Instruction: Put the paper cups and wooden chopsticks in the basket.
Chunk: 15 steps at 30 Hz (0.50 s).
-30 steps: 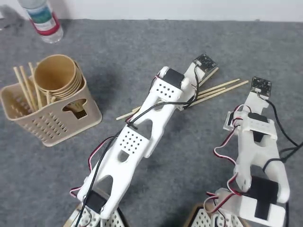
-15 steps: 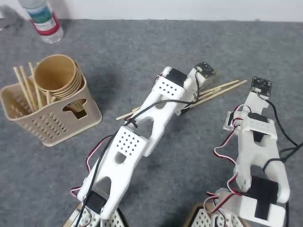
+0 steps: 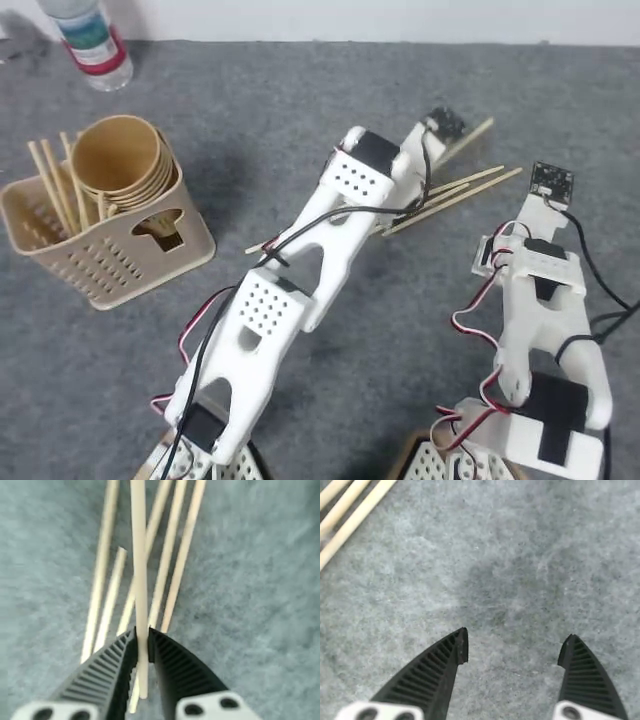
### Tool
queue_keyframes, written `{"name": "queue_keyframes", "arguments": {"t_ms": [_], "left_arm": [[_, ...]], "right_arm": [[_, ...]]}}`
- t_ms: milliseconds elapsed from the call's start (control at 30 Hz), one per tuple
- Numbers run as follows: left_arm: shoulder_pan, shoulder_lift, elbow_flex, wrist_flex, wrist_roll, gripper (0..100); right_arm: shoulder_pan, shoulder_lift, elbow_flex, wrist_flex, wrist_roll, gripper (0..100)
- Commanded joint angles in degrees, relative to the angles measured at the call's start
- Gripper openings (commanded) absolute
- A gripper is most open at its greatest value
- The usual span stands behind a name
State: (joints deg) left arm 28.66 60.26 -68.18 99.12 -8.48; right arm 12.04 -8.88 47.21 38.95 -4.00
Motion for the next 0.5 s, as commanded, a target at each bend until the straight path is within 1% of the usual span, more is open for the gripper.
{"name": "queue_keyframes", "arguments": {"t_ms": [0,100,200,367,467], "left_arm": [[-1.6,-11.2,-1.5,1.6,4.1,1],[-3.0,-17.1,1.2,1.6,6.4,1],[-3.3,-26.3,6.7,1.6,7.6,1],[-3.4,-46.2,20.8,1.5,7.2,1],[-7.1,-57.5,30.1,1.0,7.5,1]], "right_arm": [[-0.7,-2.4,-0.2,-0.9,-0.4,29.9],[-0.7,-2.4,-0.2,-0.9,-0.4,29.9],[-0.7,-2.4,-0.2,-0.9,-0.4,29.9],[-0.7,-2.4,-0.2,-0.9,-0.4,29.9],[-0.7,-2.4,-0.2,-0.9,-0.4,29.9]]}}
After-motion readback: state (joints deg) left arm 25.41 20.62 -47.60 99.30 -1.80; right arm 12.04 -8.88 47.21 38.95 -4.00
